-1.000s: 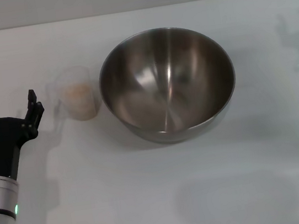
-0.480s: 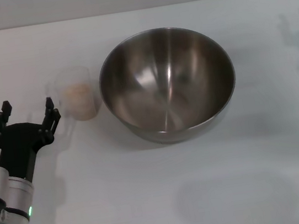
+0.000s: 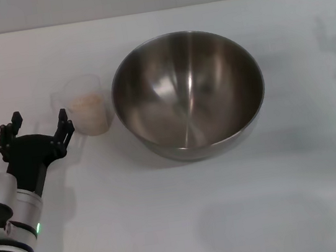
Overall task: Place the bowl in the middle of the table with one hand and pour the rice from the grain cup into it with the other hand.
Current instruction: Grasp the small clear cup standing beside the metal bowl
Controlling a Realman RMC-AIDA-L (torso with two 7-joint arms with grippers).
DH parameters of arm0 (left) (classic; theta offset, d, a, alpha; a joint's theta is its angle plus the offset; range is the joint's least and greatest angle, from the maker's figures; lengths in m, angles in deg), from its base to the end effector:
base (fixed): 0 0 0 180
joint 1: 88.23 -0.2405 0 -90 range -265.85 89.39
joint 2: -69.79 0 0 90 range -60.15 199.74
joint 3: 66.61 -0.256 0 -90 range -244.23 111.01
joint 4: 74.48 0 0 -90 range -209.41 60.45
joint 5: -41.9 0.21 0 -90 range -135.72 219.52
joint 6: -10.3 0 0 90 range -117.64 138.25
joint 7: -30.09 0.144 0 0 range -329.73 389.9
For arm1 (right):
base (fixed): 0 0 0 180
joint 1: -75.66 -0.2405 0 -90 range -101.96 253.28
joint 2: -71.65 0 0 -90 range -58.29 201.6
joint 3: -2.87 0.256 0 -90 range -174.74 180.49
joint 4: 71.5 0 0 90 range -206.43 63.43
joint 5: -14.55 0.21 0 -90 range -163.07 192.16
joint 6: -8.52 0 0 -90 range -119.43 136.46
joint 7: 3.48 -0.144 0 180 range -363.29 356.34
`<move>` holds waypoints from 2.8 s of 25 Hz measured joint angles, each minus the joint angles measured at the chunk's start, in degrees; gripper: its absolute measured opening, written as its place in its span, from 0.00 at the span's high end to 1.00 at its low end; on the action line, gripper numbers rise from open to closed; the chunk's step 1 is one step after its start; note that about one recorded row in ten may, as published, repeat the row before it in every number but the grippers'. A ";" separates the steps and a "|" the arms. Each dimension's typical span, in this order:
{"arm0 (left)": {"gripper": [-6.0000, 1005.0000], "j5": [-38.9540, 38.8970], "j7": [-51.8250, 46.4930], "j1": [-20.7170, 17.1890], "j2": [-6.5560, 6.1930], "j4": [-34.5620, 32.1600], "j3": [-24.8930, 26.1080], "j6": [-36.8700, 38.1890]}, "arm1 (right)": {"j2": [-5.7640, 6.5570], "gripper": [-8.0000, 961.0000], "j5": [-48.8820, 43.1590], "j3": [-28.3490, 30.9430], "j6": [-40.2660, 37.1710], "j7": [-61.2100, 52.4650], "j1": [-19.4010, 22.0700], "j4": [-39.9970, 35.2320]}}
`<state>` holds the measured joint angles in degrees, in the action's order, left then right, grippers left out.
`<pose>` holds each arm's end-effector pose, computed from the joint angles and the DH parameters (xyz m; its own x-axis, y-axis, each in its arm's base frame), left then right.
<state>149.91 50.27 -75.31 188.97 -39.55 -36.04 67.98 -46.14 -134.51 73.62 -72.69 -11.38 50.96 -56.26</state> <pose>-0.3034 0.2737 -0.0839 0.7403 0.1273 0.6601 0.6721 -0.1209 -0.7305 0.2836 0.3427 0.0407 0.6133 0.4191 -0.6694 -0.6893 -0.1299 -0.7128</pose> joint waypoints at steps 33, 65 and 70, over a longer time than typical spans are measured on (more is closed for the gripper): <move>0.19 -5.53 -0.65 6.61 0.00 -4.35 0.18 -4.04 | 0.07 0.47 0.05 0.00 -0.35 -0.05 -0.01 0.06; 0.86 -6.09 -6.61 11.03 0.00 -7.87 -0.43 -6.68 | 0.36 0.47 -0.01 0.10 0.07 -0.09 -0.62 0.05; 0.96 -5.24 -6.63 11.15 0.00 -7.73 -0.43 -6.18 | 0.37 0.47 -0.01 0.10 0.09 -0.09 -0.80 -0.10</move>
<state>144.67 43.64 -64.16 188.97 -47.28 -36.47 61.80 -45.77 -134.52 73.72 -72.60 -11.48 50.17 -56.36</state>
